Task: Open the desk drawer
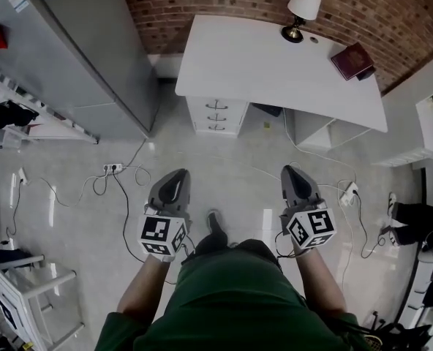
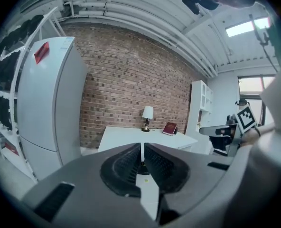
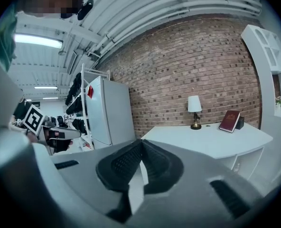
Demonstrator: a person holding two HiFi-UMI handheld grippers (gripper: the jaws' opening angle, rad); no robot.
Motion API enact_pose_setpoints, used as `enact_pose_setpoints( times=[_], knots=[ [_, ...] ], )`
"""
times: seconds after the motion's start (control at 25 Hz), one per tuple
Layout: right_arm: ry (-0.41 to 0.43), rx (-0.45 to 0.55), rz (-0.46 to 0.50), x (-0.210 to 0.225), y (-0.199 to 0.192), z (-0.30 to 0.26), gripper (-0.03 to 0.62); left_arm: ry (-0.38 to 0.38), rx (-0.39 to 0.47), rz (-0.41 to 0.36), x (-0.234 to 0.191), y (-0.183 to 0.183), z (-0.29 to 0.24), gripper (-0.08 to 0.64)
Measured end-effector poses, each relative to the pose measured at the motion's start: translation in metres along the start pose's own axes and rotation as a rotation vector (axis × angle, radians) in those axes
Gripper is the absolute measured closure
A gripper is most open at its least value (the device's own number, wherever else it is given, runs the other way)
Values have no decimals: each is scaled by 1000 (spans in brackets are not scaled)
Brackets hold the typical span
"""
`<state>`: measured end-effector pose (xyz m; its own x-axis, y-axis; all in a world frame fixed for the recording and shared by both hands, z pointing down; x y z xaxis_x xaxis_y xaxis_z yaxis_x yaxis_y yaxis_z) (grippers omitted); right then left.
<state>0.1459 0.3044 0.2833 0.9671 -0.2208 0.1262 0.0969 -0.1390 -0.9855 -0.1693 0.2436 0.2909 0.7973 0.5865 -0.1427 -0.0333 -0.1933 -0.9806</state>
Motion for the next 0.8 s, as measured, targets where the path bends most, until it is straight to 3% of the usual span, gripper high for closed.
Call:
enact_pose_setpoints(
  times=[0.52,0.8],
  knots=[
    [26,-41,-14,20,-10,-61,592,9,-43,28,-26,-14,-51,543],
    [96,-29,-31,48,-3,-112,592,84,-51,8,-37,-14,-86,543]
  ],
)
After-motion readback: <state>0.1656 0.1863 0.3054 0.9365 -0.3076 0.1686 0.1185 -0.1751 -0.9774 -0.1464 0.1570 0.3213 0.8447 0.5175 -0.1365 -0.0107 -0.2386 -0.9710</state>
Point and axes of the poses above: the fingertips, and each gripper's own axes: z backward along the fingers, x to its right, y out of its top, the point moved 9 cm from there along z, backward along the fingers, and after that the axes turned 7 degrees about x, right-handed, at the moved point
